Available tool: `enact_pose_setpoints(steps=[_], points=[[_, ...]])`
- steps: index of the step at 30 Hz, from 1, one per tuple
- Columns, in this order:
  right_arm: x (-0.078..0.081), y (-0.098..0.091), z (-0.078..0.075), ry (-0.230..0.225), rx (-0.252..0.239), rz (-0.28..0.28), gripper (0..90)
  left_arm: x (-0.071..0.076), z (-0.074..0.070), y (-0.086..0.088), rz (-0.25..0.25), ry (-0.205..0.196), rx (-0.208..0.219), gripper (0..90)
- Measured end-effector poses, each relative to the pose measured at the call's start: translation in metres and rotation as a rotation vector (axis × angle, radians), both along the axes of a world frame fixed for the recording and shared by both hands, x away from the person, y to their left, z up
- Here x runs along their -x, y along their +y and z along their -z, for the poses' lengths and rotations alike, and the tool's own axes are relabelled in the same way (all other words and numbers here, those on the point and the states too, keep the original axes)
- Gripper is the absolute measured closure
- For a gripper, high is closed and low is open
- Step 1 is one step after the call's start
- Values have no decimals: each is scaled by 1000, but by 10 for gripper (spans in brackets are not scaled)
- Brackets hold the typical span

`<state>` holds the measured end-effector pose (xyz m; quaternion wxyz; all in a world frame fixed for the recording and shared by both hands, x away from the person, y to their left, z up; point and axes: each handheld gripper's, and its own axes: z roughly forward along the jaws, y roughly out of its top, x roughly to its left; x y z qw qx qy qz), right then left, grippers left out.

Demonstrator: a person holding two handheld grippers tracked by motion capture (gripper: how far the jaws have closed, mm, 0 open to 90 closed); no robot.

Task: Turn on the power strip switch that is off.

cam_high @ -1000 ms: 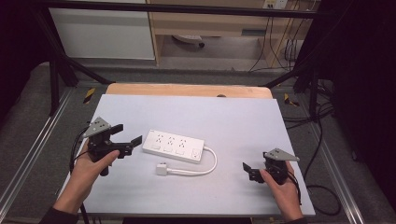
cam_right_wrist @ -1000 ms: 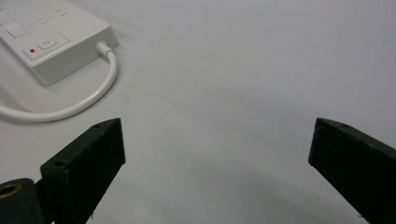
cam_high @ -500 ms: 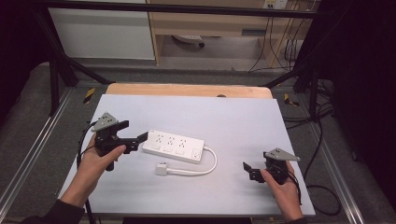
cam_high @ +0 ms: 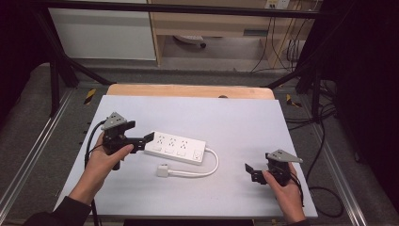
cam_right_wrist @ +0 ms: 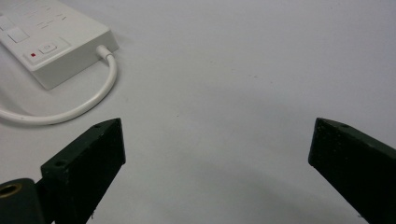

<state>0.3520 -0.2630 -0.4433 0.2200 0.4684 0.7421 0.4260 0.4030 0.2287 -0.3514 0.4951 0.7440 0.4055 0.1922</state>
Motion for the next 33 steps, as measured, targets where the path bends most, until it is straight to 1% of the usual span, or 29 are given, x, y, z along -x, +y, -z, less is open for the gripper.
enact_pose_setpoints(steps=[5, 8, 11, 19, 22, 24, 33], points=[[0, 0, 0, -1, -2, 3, 43, -3, 2, -5, 9, 3, -10, 93], [0, 0, 0, -1, 0, 2, 43, -4, 4, -8, 6, 10, -13, 120], [0, 0, 0, 1, -3, 2, 44, -6, 5, -12, 16, 20, -25, 147], [0, 0, 0, 4, -6, 5, 44, -9, 9, -21, 31, 28, -41, 187], [0, -1, 0, 3, -6, 5, 44, -12, 11, -24, 29, 32, -50, 203], [0, -1, 0, 2, -6, 6, 45, -14, 13, -26, 23, 36, -46, 228], [0, -2, 0, 0, -9, 11, 46, -20, 19, -30, 11, 47, -71, 299]])
